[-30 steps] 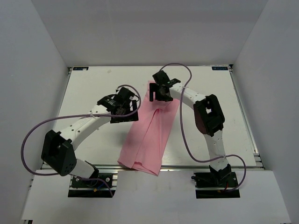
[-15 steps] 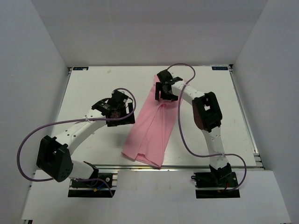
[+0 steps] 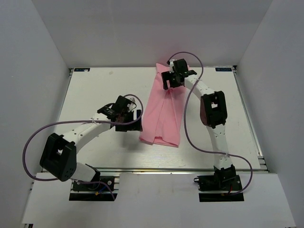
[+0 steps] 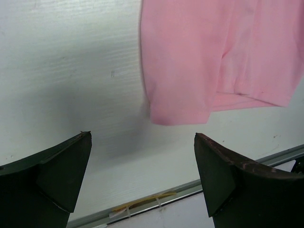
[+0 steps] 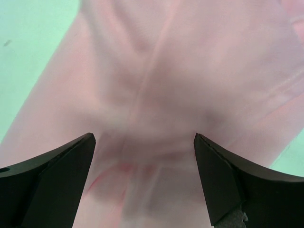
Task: Fold and stack the t-shirts
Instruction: Rotate the tshirt 90 degrees, then grab the bottom of the folded rectangular tshirt with both arms
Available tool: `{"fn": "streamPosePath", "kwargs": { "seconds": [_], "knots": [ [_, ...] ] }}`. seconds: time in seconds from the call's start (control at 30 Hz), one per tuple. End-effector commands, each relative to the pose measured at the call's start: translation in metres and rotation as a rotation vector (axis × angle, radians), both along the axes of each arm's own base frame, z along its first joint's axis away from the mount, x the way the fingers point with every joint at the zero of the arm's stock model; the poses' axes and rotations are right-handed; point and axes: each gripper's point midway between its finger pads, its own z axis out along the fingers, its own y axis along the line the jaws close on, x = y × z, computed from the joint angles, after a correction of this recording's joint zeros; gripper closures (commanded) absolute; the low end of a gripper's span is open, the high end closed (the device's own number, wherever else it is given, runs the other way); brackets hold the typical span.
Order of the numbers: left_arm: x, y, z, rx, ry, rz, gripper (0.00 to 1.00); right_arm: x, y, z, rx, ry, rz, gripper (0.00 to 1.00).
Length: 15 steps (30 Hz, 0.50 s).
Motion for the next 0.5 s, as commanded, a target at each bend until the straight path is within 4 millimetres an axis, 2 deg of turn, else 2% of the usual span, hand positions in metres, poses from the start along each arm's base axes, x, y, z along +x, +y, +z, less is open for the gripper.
{"fn": "streamPosePath", "kwargs": {
  "seconds": [0.0, 0.03, 0.07, 0.1, 0.13, 0.17, 0.2, 0.23, 0.27, 0.3, 0.37, 0.4, 0.43, 0.47],
  "knots": [
    [0.018, -0.01, 0.004, -0.034, -0.072, -0.031, 0.01, -0.02, 0.029, 0.114, 0.103, -0.189, 0.145, 0.1],
    [0.019, -0.011, 0.002, -0.033, -0.072, -0.031, 0.01, -0.029, 0.026, 0.14, 0.13, -0.211, 0.125, 0.1],
    [0.022, -0.013, 0.0, -0.032, -0.081, -0.04, 0.01, -0.048, 0.02, 0.137, 0.126, -0.181, 0.122, 0.1],
    [0.024, -0.014, -0.002, -0.033, -0.082, -0.04, 0.01, -0.057, 0.02, 0.141, 0.148, -0.166, 0.103, 0.1],
    [0.027, -0.02, -0.004, -0.051, -0.084, -0.063, 0.01, -0.075, 0.012, 0.145, 0.182, -0.129, 0.055, 0.1],
    [0.029, -0.021, -0.006, -0.052, -0.086, -0.063, 0.01, -0.097, 0.007, 0.144, 0.194, -0.095, 0.052, 0.1],
    [0.025, -0.021, -0.012, -0.049, -0.066, -0.068, 0.01, -0.109, 0.004, 0.143, 0.216, -0.062, 0.023, 0.1],
    [0.026, -0.021, -0.015, -0.044, -0.067, -0.077, 0.01, -0.133, -0.003, 0.133, 0.221, -0.02, 0.012, 0.1],
    [0.027, -0.021, -0.015, -0.044, -0.067, -0.077, 0.01, -0.149, -0.009, 0.148, 0.241, -0.039, 0.003, 0.1],
    [0.025, -0.022, -0.017, -0.051, -0.065, -0.082, 0.01, -0.181, -0.018, 0.099, 0.245, 0.081, -0.054, 0.1],
    [0.024, -0.023, -0.019, -0.056, -0.069, -0.099, 0.01, -0.212, -0.021, 0.121, 0.318, 0.058, -0.034, 0.1],
    [0.024, -0.022, -0.02, -0.057, -0.082, -0.108, 0.01, -0.228, -0.023, 0.1, 0.35, 0.101, -0.058, 0.1],
    [0.02, -0.026, -0.021, -0.066, -0.079, -0.123, 0.01, -0.252, -0.025, 0.09, 0.37, 0.143, -0.045, 0.1],
    [0.02, -0.026, -0.02, -0.072, -0.09, -0.123, 0.01, -0.264, -0.023, 0.097, 0.408, 0.144, -0.046, 0.1]
  ]
}}
